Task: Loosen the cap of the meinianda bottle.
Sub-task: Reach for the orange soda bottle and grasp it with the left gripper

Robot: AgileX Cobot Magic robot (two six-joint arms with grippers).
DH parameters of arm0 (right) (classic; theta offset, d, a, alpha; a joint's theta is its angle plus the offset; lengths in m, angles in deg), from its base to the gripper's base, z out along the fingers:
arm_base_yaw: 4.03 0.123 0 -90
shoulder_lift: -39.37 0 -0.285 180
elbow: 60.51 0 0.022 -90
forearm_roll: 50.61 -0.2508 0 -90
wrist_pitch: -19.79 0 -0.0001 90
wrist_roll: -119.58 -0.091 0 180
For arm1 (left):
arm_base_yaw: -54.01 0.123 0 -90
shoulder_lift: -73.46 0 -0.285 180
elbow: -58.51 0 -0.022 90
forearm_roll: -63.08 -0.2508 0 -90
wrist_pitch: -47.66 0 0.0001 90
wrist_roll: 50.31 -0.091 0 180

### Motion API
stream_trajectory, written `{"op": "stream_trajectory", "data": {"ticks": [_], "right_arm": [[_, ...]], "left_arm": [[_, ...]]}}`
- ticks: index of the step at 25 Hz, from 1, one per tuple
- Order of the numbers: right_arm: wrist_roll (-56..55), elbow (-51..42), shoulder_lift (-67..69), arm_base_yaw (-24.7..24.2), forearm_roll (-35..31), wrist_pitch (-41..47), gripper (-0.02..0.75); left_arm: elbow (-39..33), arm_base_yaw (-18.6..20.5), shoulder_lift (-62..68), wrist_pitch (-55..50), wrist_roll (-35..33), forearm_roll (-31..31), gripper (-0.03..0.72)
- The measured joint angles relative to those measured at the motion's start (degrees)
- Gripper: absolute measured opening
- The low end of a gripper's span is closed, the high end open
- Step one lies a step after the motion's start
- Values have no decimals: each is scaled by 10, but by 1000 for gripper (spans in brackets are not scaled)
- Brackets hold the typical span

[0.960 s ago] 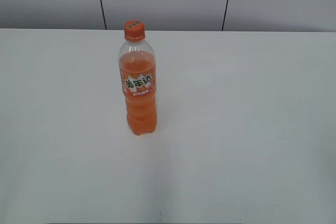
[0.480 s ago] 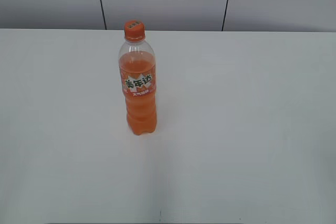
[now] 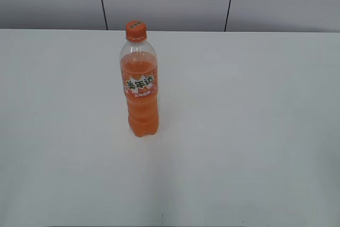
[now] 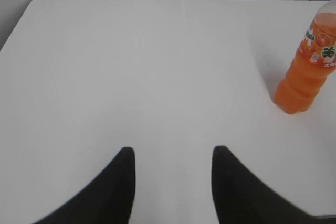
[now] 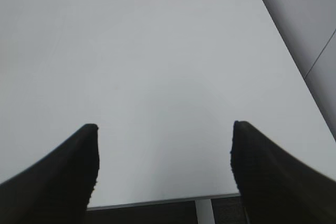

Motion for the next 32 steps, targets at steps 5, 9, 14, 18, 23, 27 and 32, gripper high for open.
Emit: {"op": "stream_trajectory", "data": {"ticks": [5, 9, 14, 18, 23, 27, 32], "right_arm": [[0, 0, 0, 0, -4, 0, 585], [0, 0, 0, 0, -4, 0, 585], [0, 0, 0, 0, -4, 0, 585], [0, 0, 0, 0, 0, 0, 585], [0, 0, 0, 0, -4, 0, 585], [0, 0, 0, 0, -4, 0, 585], [0, 0, 0, 0, -4, 0, 585]], "left_arm": [[0, 0, 0, 0, 0, 0, 310], [0, 0, 0, 0, 0, 0, 310], [0, 0, 0, 0, 0, 0, 310], [0, 0, 0, 0, 0, 0, 310], [0, 0, 0, 0, 0, -1, 310], [0, 0, 0, 0, 0, -1, 359], [0, 0, 0, 0, 0, -2, 480]]}}
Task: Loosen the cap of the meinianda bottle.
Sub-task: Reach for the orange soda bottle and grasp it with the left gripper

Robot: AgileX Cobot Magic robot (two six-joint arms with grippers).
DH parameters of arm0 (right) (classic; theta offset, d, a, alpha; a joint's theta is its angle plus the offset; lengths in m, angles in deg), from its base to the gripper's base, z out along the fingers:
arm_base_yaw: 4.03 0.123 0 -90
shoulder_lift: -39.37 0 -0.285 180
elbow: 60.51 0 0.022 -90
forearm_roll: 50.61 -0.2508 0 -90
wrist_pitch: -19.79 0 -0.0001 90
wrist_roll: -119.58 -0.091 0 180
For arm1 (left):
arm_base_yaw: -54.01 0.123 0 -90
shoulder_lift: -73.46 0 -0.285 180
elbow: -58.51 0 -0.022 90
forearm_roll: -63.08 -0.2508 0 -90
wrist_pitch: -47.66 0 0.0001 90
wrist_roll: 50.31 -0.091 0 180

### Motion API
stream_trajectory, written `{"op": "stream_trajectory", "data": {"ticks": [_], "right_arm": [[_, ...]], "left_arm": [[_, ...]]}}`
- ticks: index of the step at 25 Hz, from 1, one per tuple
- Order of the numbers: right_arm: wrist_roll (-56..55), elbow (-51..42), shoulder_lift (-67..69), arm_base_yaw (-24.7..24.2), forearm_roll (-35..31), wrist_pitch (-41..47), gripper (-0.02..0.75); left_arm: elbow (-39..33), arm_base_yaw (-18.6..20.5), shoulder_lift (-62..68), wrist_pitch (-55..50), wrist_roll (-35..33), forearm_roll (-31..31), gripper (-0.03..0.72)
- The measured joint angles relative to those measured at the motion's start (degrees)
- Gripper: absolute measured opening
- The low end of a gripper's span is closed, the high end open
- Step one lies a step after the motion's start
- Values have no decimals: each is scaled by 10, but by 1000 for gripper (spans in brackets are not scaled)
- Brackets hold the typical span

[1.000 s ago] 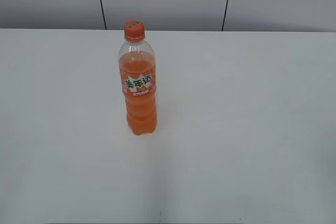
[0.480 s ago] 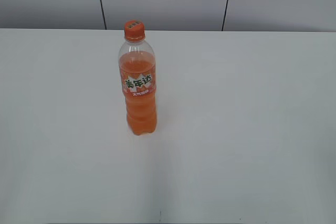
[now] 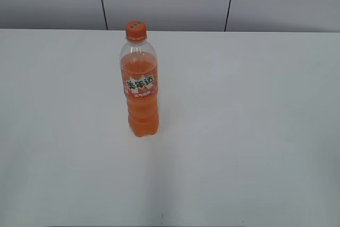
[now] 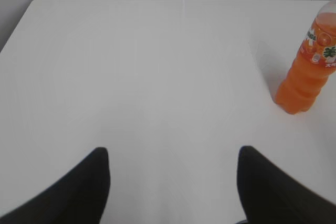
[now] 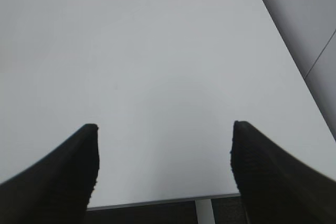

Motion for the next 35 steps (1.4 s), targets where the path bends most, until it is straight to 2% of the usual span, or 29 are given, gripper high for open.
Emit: {"op": "stream_trajectory", "data": {"ticks": [7, 17, 27, 35], "right_arm": [[0, 0, 0, 0, 0, 0, 585], [0, 0, 0, 0, 0, 0, 585], [0, 0, 0, 0, 0, 0, 585], [0, 0, 0, 0, 0, 0, 585]], "left_arm": [[8, 0, 0, 28, 0, -16, 500], [9, 0, 6, 194, 0, -32, 501], [9, 0, 122, 337, 0, -32, 487], [9, 0, 187, 364, 0, -26, 487]]}}
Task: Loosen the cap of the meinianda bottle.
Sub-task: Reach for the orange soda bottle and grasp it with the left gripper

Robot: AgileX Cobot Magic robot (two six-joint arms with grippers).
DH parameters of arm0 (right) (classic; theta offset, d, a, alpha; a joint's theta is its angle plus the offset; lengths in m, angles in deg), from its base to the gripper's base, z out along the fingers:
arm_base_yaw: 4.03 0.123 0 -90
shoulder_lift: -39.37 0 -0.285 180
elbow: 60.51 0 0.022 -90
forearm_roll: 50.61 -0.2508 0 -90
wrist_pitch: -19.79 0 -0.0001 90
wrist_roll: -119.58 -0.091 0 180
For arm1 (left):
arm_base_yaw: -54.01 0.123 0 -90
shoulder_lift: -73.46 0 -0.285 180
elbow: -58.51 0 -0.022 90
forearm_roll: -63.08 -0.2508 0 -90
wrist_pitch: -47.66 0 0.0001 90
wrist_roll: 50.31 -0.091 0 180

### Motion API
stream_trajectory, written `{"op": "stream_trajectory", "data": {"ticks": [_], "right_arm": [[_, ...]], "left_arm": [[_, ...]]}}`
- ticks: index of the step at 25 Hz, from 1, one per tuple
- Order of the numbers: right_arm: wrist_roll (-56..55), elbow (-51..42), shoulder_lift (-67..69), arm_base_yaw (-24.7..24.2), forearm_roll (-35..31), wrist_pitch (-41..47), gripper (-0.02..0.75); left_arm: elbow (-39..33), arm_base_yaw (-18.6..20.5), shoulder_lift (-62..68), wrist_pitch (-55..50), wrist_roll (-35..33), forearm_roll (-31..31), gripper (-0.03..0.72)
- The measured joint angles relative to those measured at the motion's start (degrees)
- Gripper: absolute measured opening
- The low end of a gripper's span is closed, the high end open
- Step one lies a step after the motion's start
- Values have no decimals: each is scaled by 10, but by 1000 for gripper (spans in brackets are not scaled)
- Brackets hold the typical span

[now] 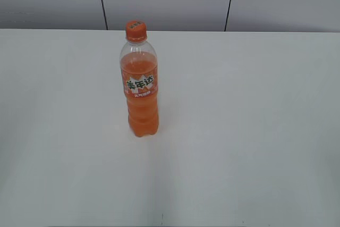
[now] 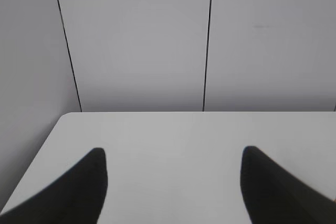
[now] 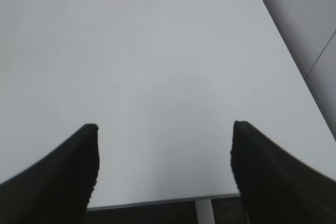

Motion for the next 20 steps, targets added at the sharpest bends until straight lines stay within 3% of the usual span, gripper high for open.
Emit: {"op": "stream_trajectory", "data": {"ticks": [20], "right_arm": [[0, 0, 0, 0, 0, 0, 585]], "left_arm": [[0, 0, 142, 165, 0, 0, 447]]}}
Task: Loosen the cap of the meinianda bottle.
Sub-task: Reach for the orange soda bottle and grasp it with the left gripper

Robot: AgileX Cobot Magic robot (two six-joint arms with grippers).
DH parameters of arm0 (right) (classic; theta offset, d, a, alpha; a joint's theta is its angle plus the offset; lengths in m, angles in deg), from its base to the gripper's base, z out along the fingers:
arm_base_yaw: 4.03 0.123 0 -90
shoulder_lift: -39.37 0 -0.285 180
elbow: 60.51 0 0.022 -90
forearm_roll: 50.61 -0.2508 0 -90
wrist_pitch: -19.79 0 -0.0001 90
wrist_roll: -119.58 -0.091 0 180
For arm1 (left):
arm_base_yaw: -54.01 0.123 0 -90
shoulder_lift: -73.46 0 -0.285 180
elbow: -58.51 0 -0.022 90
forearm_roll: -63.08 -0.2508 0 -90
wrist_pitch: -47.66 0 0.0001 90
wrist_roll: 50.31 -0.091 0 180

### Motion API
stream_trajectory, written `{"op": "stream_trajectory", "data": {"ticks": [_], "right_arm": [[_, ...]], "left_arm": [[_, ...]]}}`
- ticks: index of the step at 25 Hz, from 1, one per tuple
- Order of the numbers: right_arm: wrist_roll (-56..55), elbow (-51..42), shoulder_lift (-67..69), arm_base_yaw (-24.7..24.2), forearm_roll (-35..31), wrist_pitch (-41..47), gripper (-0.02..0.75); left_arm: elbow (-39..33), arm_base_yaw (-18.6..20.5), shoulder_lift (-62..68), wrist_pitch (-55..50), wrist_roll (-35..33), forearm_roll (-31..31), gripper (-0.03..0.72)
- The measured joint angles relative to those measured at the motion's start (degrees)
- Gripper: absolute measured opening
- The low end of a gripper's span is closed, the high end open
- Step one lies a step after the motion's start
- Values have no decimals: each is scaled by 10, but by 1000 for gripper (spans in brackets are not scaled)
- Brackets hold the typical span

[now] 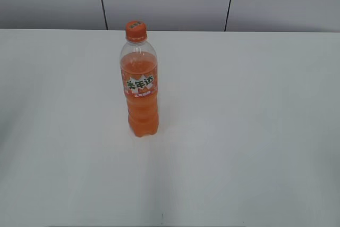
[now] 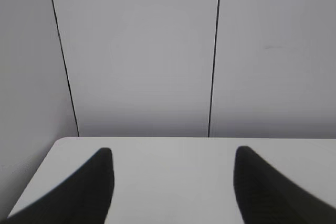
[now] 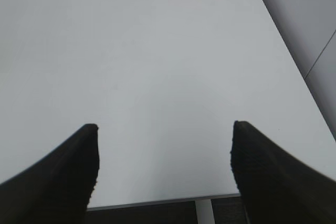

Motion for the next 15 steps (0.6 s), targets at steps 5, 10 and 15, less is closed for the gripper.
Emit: {"op": "stream_trajectory", "data": {"ticks": [5, 10, 15], "right_arm": [[0, 0, 0, 0, 0, 0, 585], [0, 0, 0, 0, 0, 0, 585], [0, 0, 0, 0, 0, 0, 585]], "left_arm": [[0, 0, 54, 70, 0, 0, 445], [0, 0, 110, 137, 0, -6, 428], [-1, 0, 174, 190, 0, -7, 426]]}}
